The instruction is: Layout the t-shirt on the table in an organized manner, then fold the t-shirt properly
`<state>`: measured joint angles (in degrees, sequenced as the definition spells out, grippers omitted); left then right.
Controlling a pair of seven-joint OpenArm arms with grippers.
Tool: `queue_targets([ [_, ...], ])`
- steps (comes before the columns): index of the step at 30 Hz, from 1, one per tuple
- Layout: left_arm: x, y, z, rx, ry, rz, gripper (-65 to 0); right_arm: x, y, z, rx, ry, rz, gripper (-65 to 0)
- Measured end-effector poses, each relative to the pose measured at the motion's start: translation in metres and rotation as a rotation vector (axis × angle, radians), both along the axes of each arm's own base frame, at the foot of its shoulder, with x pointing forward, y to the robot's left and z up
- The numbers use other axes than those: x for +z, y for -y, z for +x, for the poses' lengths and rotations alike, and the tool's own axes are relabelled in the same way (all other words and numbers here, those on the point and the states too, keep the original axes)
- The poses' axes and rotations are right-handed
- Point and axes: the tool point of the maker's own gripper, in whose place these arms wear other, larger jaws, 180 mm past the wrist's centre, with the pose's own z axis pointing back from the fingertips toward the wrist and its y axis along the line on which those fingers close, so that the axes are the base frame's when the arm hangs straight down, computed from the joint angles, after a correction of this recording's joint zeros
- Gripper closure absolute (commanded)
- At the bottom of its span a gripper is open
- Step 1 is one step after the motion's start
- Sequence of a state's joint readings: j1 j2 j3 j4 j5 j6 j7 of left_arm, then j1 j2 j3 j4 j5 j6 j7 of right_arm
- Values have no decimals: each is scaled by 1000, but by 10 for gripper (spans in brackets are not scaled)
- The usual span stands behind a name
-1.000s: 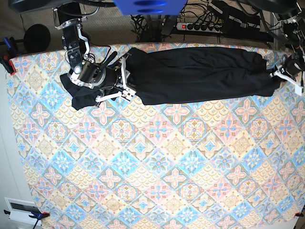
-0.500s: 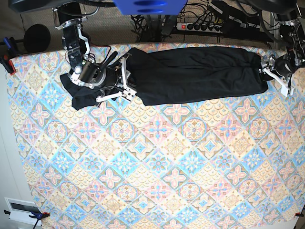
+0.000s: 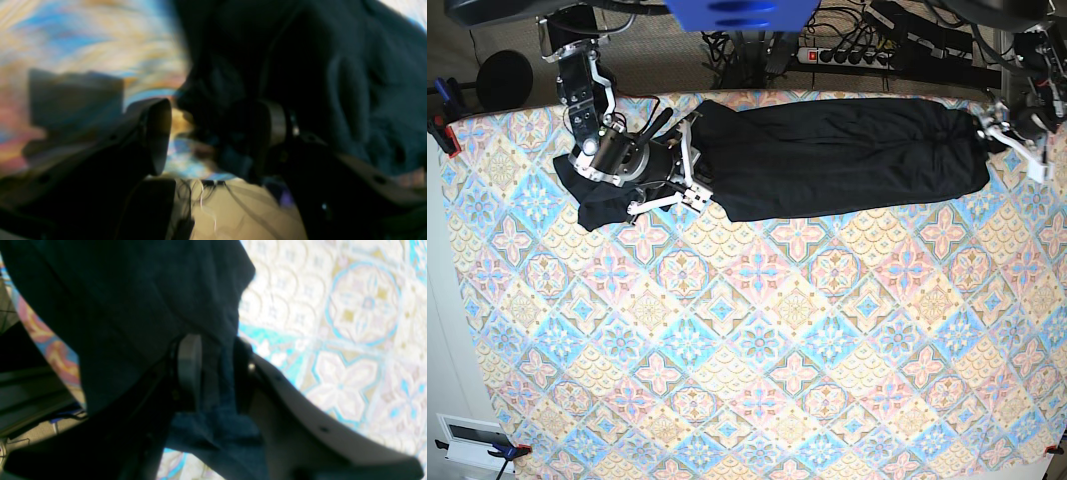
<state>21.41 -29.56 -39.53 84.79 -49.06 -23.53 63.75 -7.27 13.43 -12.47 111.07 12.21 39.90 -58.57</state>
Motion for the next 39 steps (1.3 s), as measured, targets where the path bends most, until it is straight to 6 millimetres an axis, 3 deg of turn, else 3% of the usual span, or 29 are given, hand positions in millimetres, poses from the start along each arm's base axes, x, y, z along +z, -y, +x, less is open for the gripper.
queue_targets([
  [3, 23, -8, 17, -11, 76, 39, -370, 1, -2, 1, 0, 3, 7, -158],
  [9, 23, 4, 10, -36, 49, -40, -370, 1, -1, 1, 0, 2, 3, -158],
  [13, 27, 8, 17, -40, 72, -55, -372, 1, -1, 1, 0, 3, 7, -158],
  [20, 5, 32, 12, -113, 1, -62, -374, 1, -2, 1, 0, 4, 6, -158],
  [26, -5, 26, 10, -90, -28, -2, -374, 1, -2, 1, 0, 3, 11, -158],
  [31, 14, -13, 11, 25, 28, 57, -374, 1, -1, 1, 0, 2, 3, -158],
  [36, -17, -19, -11, 87, -62, -19, -375, 1, -1, 1, 0, 2, 2, -158],
  [39, -14, -28, -7, 102, -43, 6, -375, 1, -3, 1, 1, 2, 11, -158],
])
